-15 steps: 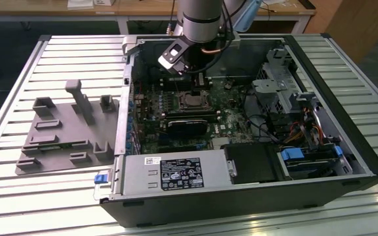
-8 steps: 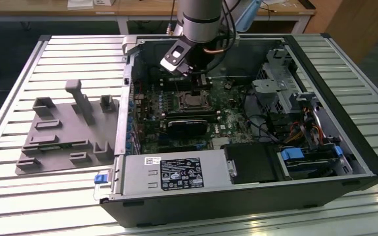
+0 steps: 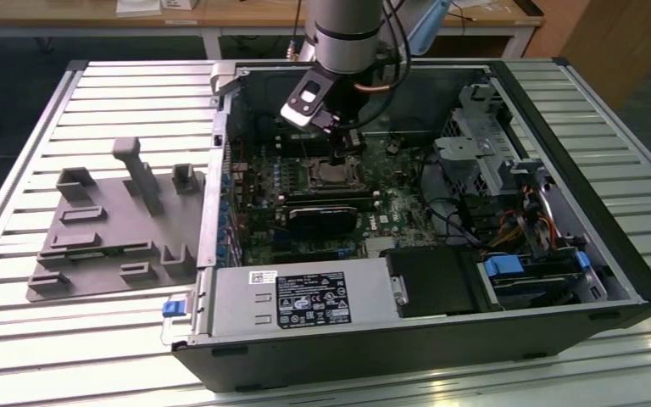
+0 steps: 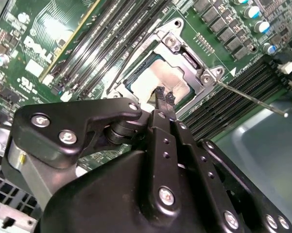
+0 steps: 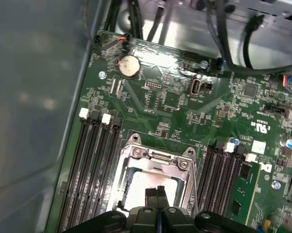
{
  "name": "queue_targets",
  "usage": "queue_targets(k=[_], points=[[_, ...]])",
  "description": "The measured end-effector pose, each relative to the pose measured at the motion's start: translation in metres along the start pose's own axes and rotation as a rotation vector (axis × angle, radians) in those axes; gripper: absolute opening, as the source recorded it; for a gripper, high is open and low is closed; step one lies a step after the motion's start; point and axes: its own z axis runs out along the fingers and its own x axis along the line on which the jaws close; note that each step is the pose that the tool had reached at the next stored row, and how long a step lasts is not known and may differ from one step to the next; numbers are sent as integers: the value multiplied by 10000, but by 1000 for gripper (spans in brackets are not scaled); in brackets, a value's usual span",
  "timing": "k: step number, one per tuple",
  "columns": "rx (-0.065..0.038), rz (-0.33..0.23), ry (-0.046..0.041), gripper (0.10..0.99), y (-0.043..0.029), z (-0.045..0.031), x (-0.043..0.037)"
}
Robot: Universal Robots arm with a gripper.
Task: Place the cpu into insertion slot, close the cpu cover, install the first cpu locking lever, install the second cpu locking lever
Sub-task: 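Close the cpu cover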
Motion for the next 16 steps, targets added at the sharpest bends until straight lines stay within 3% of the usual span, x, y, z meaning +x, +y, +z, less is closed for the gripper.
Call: queue_targets(k=[16], points=[[-40, -2098, 34, 102, 0, 1, 0]])
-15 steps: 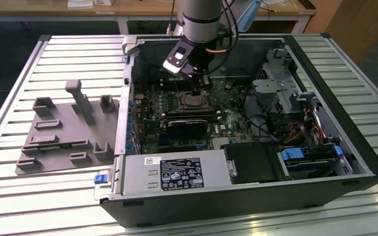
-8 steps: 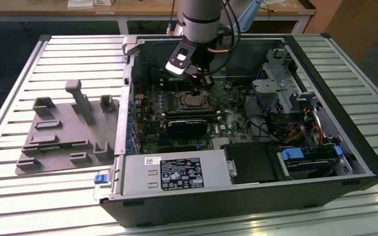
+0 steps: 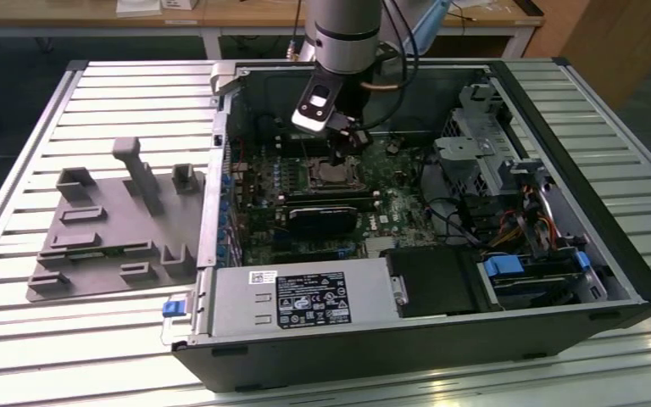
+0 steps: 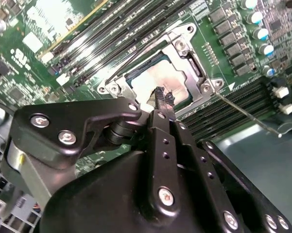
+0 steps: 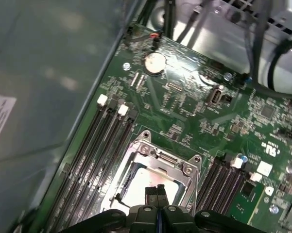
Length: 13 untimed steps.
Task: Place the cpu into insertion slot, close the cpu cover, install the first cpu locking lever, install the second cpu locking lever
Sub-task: 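Close the cpu cover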
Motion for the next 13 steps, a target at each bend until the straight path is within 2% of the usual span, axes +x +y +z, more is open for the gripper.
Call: queue_targets(k=[13], points=[[-38, -1973, 32, 102, 0, 2, 0]])
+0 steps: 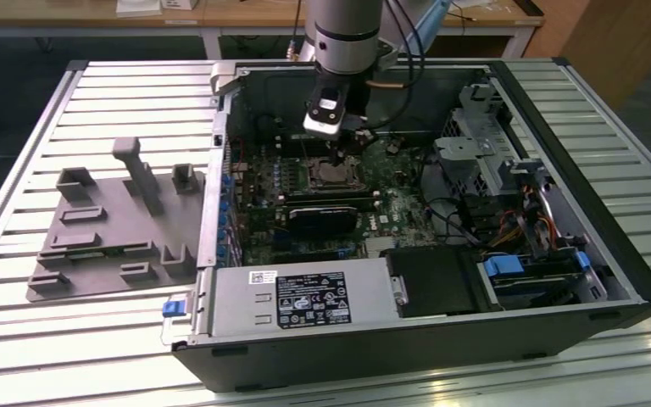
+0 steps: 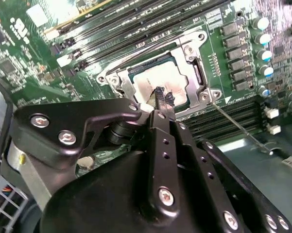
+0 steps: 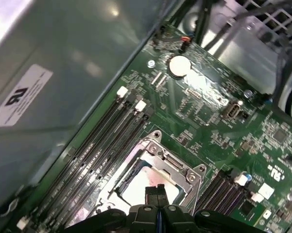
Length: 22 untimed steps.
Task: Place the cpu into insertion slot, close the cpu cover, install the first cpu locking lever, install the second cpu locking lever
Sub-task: 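Close the cpu cover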
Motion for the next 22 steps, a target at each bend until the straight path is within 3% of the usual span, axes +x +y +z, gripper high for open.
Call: queue_targets(k=[22], points=[[-66, -3465, 56, 102, 0, 2, 0]])
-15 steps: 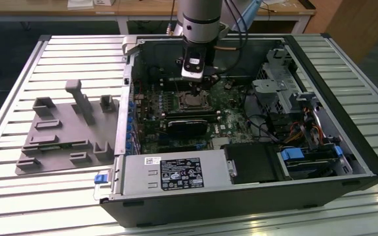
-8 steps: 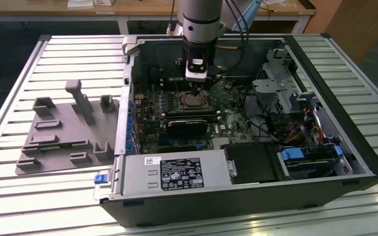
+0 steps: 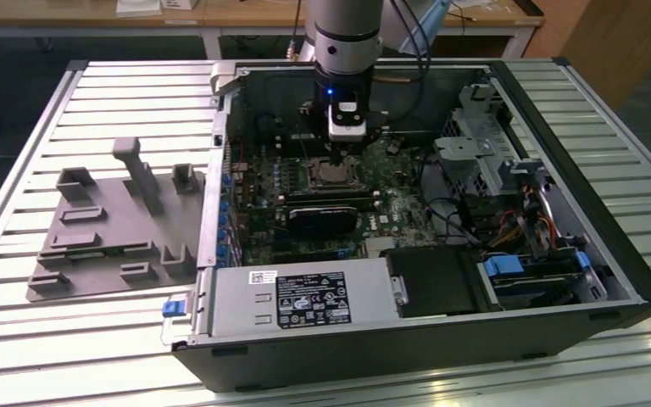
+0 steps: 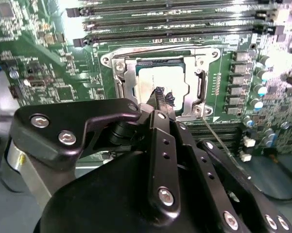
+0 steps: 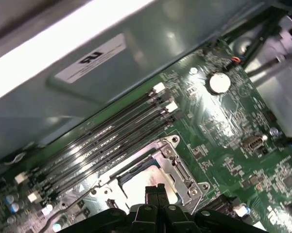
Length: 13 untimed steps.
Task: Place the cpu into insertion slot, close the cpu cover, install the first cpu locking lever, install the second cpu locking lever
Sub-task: 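Close the cpu cover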
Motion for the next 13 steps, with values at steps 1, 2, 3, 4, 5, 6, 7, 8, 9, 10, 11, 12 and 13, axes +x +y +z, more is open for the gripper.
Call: queue_targets(k=[1, 2, 3, 4, 5, 6, 7, 8, 9, 10, 11, 12, 13], points=[[-3, -156, 3, 102, 0, 0, 0], [-6, -324, 5, 102, 0, 0, 0], [-11, -496, 8, 102, 0, 1, 0], [-14, -681, 11, 102, 0, 1, 0], [-17, -860, 14, 102, 0, 1, 0], [-20, -1041, 17, 102, 0, 2, 0], [-24, -1219, 20, 102, 0, 2, 0], [-27, -1399, 23, 102, 0, 3, 0], [-30, -1591, 26, 102, 0, 4, 0], [-34, -1775, 29, 102, 0, 5, 0], [-37, -1956, 31, 102, 0, 5, 0], [-41, -2129, 34, 102, 0, 6, 0], [-44, -2310, 37, 102, 0, 7, 0]])
